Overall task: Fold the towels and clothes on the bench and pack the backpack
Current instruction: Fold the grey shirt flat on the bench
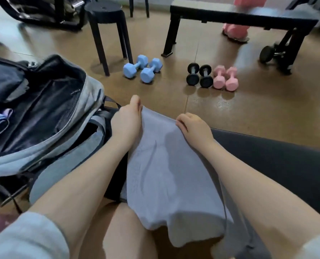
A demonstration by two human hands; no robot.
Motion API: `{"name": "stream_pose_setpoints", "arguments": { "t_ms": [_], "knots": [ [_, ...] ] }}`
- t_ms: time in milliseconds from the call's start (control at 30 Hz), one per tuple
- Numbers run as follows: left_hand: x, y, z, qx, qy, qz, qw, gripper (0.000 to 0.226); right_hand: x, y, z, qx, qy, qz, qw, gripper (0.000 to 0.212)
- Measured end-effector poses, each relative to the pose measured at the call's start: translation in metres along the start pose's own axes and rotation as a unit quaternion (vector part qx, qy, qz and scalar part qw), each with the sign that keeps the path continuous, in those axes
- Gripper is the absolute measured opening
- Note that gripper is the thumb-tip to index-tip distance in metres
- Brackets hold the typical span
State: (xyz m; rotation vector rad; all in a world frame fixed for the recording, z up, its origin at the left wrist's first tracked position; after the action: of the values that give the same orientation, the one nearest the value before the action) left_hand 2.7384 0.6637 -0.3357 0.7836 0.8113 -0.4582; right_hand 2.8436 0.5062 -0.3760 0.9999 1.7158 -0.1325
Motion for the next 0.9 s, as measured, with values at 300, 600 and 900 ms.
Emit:
{"name": "stream_pose_setpoints", "arguments": {
  "t_ms": [300,600,900],
  "knots": [
    [0.053,-0.097,0.081,0.317,-0.059,-0.149,0.935,0.032,-0.017,-0.007,0.026,0.07,0.031,-0.056,0.995,0.03],
    [0.067,-0.135,0.107,0.139,0.101,-0.313,0.934,0.072,-0.105,-0.148,0.041,0.126,0.005,-0.11,0.986,0.005],
    [0.049,-0.19,0.147,0.148,-0.02,-0.26,0.954,0.045,-0.107,-0.194,0.042,0.151,-0.142,-0.164,0.964,0.018]
  ]
}}
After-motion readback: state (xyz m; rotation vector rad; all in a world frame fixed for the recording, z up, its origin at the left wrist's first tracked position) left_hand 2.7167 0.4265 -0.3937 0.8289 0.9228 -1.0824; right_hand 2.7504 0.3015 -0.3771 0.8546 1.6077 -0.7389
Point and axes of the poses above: each hand's wrist, its own y-axis towards the middle knuckle, its own x-axis out of the palm, z = x × y, the point moved 7 cm from there along y, towards the middle knuckle, and after that the axes turned 10 degrees about z, right-handed, at the moved point
